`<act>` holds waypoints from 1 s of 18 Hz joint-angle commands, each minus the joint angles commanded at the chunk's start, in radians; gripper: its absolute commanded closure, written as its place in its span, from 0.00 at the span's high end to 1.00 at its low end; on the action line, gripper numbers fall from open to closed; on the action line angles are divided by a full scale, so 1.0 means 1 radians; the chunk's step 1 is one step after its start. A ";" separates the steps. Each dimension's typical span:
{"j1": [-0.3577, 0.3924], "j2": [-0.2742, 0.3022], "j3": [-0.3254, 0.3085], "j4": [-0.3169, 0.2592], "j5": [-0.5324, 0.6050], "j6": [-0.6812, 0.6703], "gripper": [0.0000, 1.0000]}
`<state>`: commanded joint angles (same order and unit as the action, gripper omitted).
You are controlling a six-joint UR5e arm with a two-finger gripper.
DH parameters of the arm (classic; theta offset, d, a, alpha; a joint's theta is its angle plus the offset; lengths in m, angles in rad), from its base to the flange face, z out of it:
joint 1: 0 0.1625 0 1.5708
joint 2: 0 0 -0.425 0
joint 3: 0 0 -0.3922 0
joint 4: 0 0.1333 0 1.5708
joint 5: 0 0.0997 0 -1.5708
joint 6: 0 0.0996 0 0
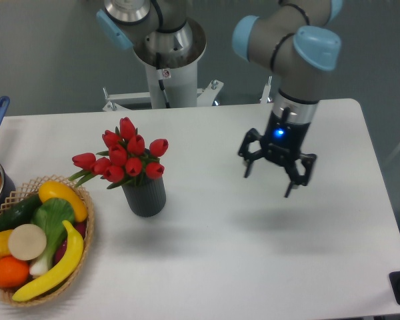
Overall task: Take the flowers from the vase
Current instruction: 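Move the open gripper toward the red tulips in the grey vase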
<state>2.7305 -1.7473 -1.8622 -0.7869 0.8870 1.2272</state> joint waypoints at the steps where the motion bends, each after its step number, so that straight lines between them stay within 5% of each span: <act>1: 0.000 0.014 -0.015 0.000 -0.017 0.001 1.00; 7: 0.006 0.138 -0.136 -0.002 -0.141 0.043 1.00; 18: -0.071 0.245 -0.336 -0.006 -0.243 0.129 1.00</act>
<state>2.6599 -1.5018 -2.1980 -0.7931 0.6444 1.3560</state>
